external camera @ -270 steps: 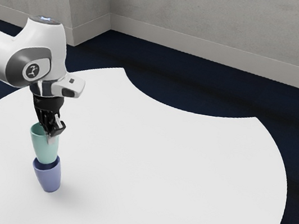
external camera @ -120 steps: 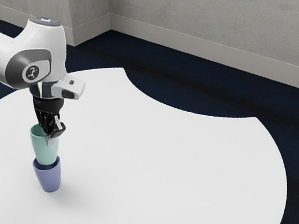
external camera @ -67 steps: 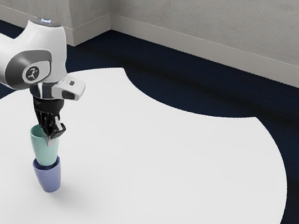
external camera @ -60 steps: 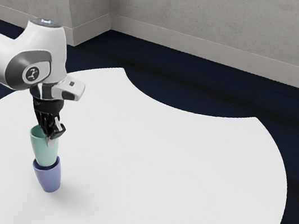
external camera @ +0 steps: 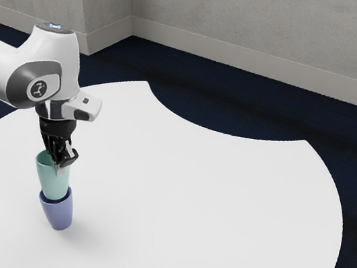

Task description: Place the left cup onto the right cup

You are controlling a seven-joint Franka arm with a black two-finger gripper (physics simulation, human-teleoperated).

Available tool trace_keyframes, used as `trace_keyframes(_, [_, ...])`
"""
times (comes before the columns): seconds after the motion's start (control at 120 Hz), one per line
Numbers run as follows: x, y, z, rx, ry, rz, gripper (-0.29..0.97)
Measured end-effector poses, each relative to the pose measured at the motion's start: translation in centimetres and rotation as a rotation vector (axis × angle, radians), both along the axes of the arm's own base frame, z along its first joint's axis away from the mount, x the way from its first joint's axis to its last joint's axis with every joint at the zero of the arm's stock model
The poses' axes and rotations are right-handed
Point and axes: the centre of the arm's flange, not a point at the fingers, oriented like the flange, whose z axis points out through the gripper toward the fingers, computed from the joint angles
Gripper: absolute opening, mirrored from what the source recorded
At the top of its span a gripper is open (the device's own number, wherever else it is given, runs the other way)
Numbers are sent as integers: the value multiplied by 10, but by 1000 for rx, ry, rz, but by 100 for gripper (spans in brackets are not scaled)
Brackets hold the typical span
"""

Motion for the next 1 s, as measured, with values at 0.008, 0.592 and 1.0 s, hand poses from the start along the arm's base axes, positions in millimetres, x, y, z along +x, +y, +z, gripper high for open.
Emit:
trace_keyframes(0.008, [0,0,0,0,0,0,-11])
trace_keyframes(0.592, [-2,0,-6,0,6,3,-6])
trace_keyframes(1.0, [-2,-4,-6,0,4,-8,46])
